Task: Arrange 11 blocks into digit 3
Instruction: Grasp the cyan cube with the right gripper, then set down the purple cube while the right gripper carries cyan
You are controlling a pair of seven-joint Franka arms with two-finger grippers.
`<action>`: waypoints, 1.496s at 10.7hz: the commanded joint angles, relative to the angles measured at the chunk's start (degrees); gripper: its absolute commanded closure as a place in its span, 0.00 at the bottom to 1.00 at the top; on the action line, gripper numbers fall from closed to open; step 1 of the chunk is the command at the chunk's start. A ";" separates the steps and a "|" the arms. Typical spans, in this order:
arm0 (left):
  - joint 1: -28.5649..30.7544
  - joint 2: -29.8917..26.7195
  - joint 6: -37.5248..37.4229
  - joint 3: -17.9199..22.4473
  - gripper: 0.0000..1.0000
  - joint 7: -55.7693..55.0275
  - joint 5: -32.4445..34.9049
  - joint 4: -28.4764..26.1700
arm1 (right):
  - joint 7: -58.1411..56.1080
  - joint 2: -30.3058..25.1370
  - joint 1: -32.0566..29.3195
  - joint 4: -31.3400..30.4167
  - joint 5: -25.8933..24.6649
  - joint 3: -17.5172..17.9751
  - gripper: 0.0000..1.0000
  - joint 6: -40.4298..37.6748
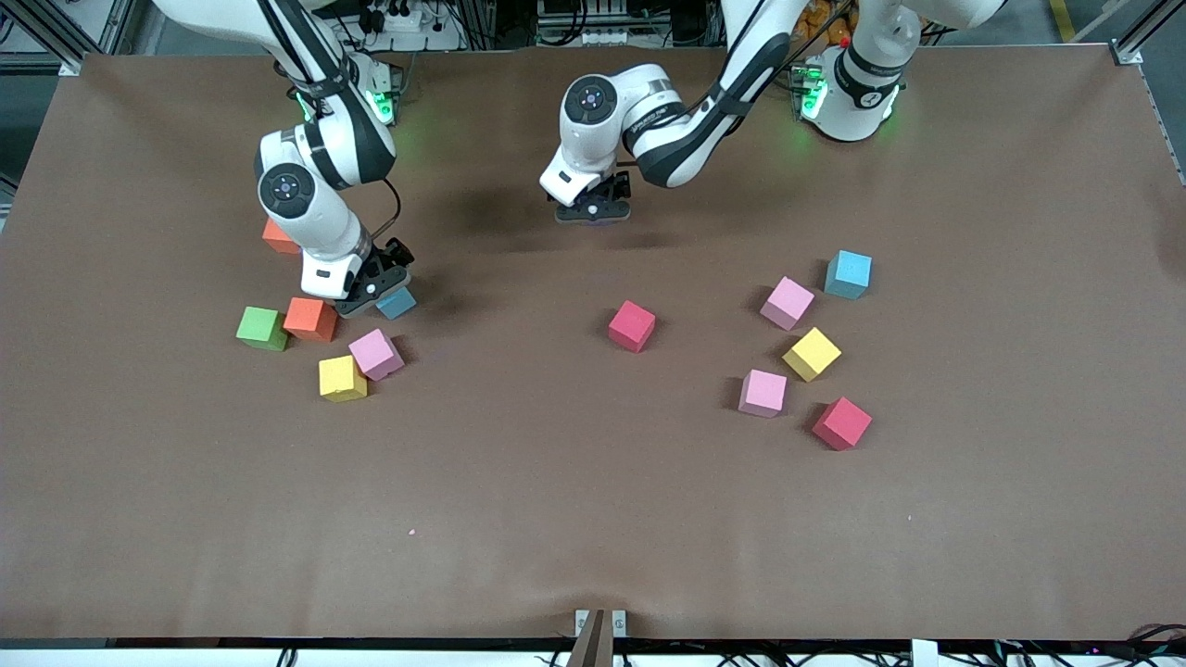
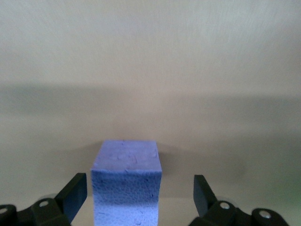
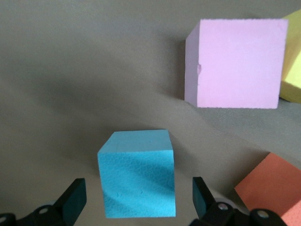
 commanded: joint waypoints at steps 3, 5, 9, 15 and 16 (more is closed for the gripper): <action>10.72 -3.95 -2.66 -0.03 0.00 -0.44 2.86 2.52 | -1.68 2.01 -0.82 -1.32 0.56 0.29 0.05 3.88; 13.80 -3.51 -9.31 0.14 0.00 -0.09 3.57 8.65 | -1.68 2.98 -0.55 -1.32 0.56 0.29 0.18 4.41; 19.78 -2.81 -12.60 0.23 0.00 5.69 6.74 11.68 | -1.85 2.64 1.28 -0.88 0.56 0.64 0.61 3.71; 22.07 -0.70 -12.69 0.32 0.00 7.82 7.08 13.16 | -16.52 1.93 2.17 1.14 0.47 1.42 0.74 3.79; 22.68 -0.61 -12.69 0.49 0.00 8.00 7.09 13.78 | -18.53 1.75 2.26 1.23 0.47 2.56 0.77 3.79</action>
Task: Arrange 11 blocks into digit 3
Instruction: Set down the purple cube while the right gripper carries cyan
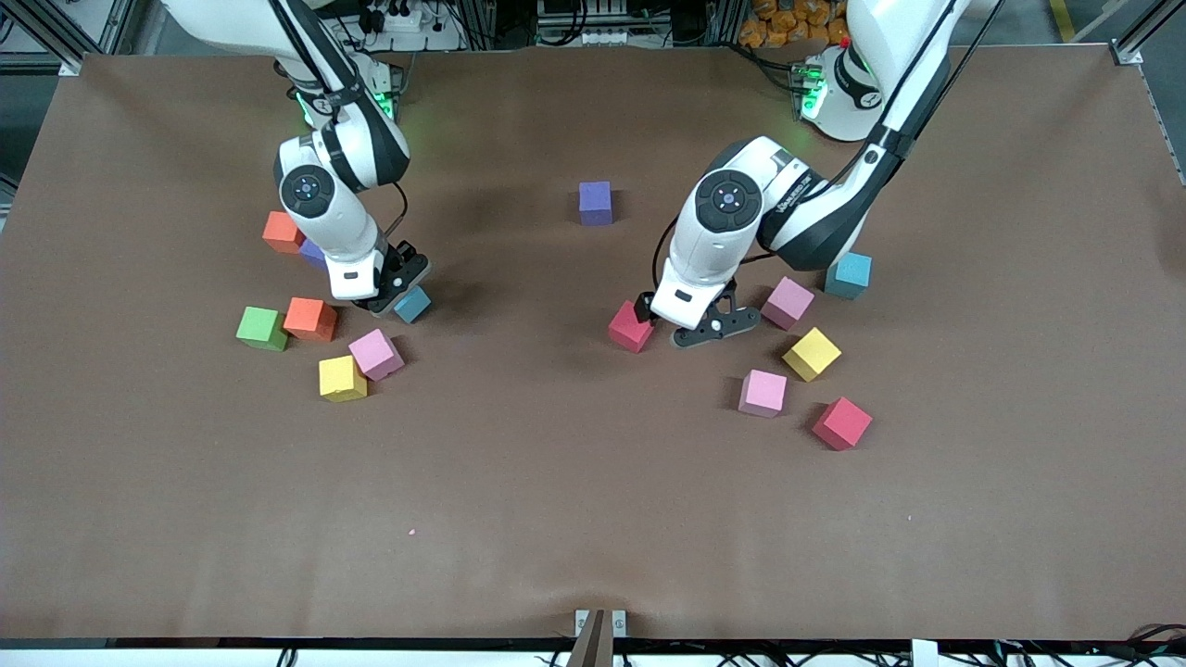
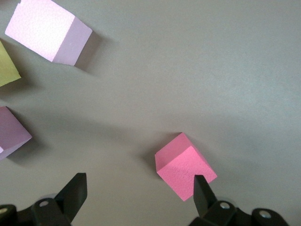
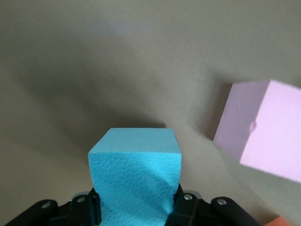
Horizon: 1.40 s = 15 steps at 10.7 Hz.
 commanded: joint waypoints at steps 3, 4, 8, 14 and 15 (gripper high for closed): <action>0.43 4.35 -0.94 -0.33 0.00 -1.70 0.73 7.31 | -9.44 -1.33 0.89 1.85 0.47 5.88 0.79 -0.63; 0.34 5.58 -1.02 -0.15 0.00 -3.02 0.90 8.80 | -11.72 -1.33 0.72 1.85 0.47 7.90 0.79 -1.85; -0.36 11.12 -7.24 0.02 0.00 -6.37 1.08 18.46 | -15.44 -1.51 0.11 2.29 0.30 17.38 0.79 -3.45; -5.81 12.10 -9.02 6.35 0.00 -6.02 1.08 20.42 | -14.47 0.95 -2.54 4.22 -0.32 29.27 0.81 -5.20; -5.90 12.79 -9.02 6.35 0.00 -6.20 1.08 20.86 | -13.95 1.13 -1.32 4.66 -0.23 29.45 0.82 -5.20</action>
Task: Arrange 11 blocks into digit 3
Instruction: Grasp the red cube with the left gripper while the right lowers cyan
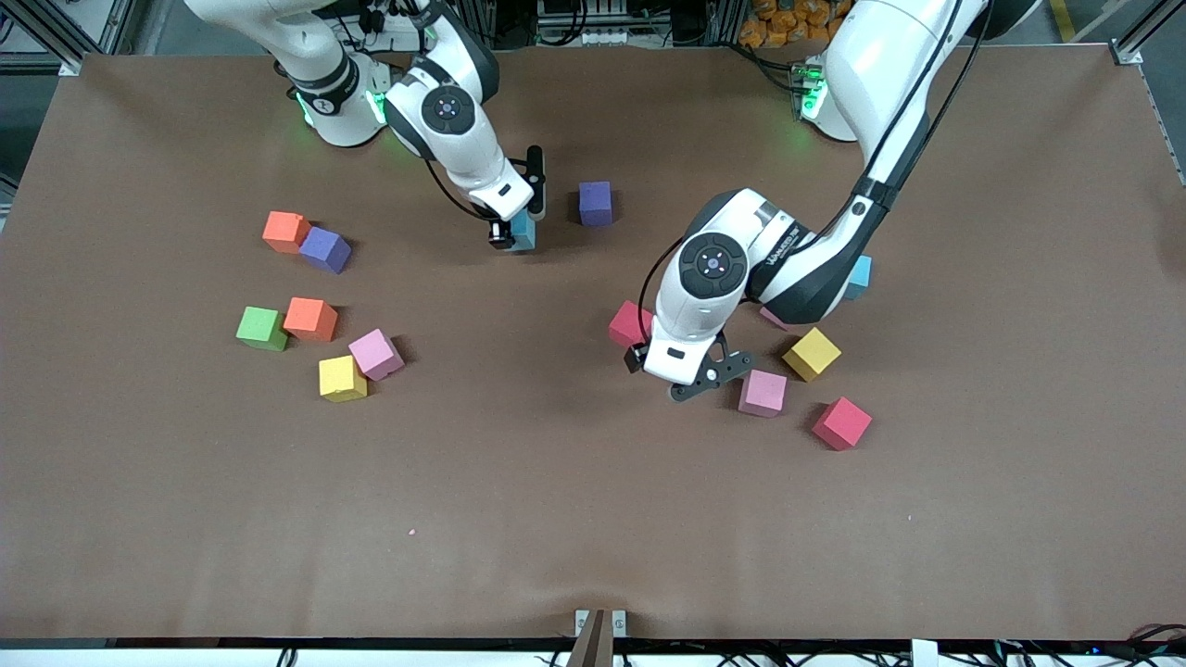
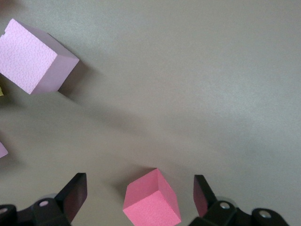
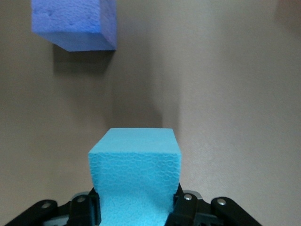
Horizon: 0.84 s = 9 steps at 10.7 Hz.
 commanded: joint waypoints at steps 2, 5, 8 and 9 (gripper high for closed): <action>-0.79 2.09 -1.40 0.56 0.00 -1.29 1.04 3.04 | 2.37 2.07 3.35 2.42 -0.21 0.61 0.82 -0.65; -1.67 3.15 -1.40 1.18 0.00 -1.20 1.04 4.62 | 8.16 6.63 4.06 4.87 -3.70 2.71 0.82 -0.56; -2.19 3.50 -1.40 1.18 0.00 -1.20 1.04 5.15 | 14.84 9.98 4.06 6.73 -9.61 2.80 0.82 -0.65; -2.11 3.50 -1.40 1.18 0.00 -1.11 0.95 5.15 | 16.17 10.60 4.67 6.73 -9.70 2.98 0.82 -0.48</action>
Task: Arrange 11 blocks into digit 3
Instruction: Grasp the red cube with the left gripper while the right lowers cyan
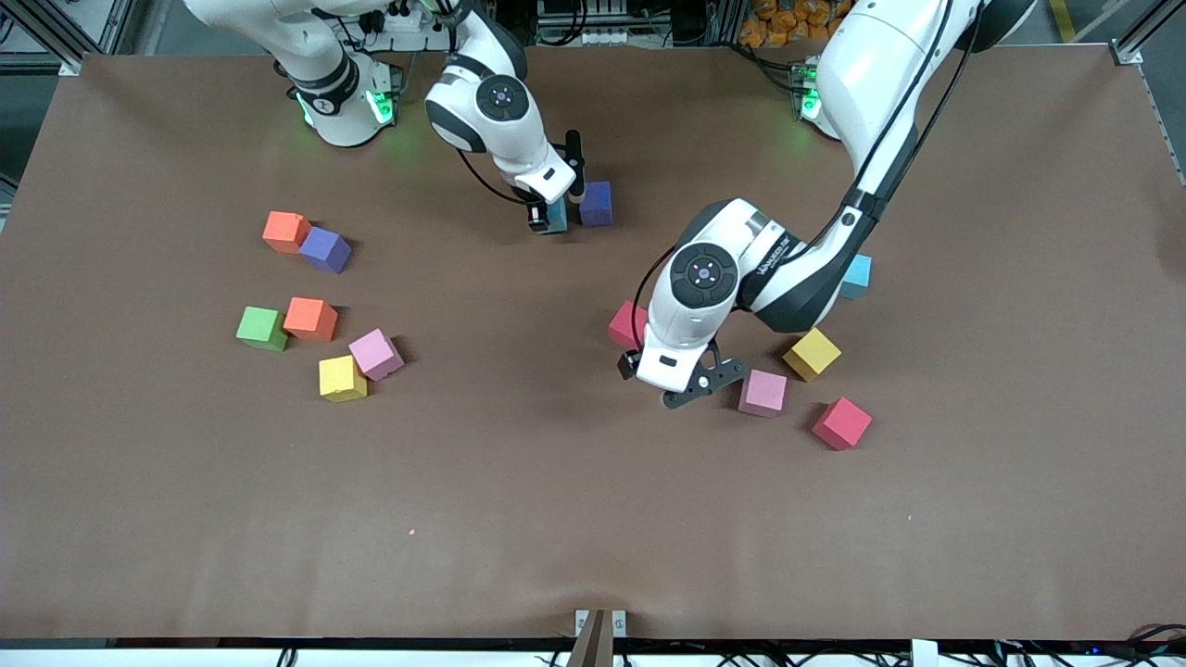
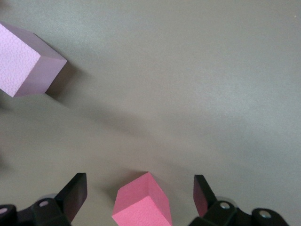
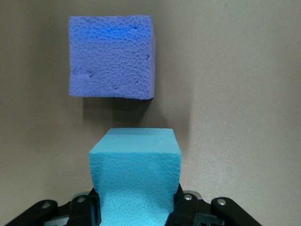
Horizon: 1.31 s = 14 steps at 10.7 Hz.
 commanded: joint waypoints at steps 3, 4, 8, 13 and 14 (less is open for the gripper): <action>-0.90 2.16 -1.38 0.55 0.00 -1.20 0.87 2.20 | 5.03 2.61 0.56 1.89 -1.81 0.70 0.82 -0.48; -2.21 2.33 -1.38 0.55 0.00 -2.94 0.69 2.12 | 6.70 2.69 0.64 1.97 -1.81 1.92 0.82 -0.48; -2.83 2.60 -1.38 0.55 0.00 -17.95 0.78 1.24 | 7.94 2.87 0.73 2.32 -1.90 2.46 0.82 -0.40; -4.25 3.66 -1.38 0.55 0.00 -29.58 1.04 -1.13 | 8.03 3.92 0.73 2.94 -1.99 2.20 0.82 0.04; -4.24 3.65 -1.38 0.55 0.00 -29.94 0.78 -1.75 | 8.03 4.27 0.82 3.29 -2.07 2.20 0.82 0.22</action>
